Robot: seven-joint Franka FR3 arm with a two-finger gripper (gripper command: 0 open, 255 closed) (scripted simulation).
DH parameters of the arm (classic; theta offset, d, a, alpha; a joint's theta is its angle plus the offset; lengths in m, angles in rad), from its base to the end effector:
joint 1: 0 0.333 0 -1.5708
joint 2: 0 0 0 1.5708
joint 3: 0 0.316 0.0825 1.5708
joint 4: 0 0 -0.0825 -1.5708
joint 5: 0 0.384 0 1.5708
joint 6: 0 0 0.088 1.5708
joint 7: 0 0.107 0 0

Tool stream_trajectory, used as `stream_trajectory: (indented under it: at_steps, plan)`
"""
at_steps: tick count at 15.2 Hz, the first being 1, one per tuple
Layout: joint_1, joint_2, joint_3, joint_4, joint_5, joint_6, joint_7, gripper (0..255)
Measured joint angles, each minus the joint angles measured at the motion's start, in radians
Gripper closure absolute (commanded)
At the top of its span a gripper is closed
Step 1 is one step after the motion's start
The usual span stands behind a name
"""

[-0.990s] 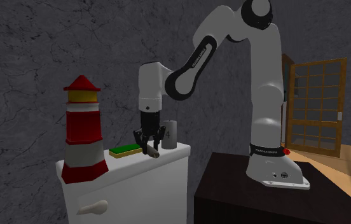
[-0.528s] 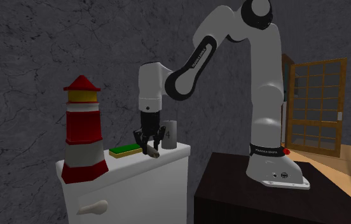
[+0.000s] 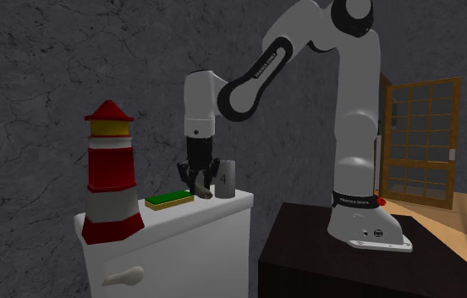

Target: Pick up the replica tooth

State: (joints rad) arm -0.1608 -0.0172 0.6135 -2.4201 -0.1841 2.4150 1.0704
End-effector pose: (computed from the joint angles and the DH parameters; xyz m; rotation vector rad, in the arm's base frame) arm 0.4375 0.2115 0.3146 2.9601 -0.7251 0.1488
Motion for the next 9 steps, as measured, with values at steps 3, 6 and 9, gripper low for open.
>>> stream_trajectory:
  at_steps: [3,6,9]
  plan:
    - [0.004,-0.038,0.0,0.011,0.039,-0.039,-0.03,255]
    - [0.007,-0.071,-0.004,0.023,0.071,-0.076,-0.057,255]
    - [0.011,-0.097,-0.007,0.037,0.094,-0.111,-0.076,255]
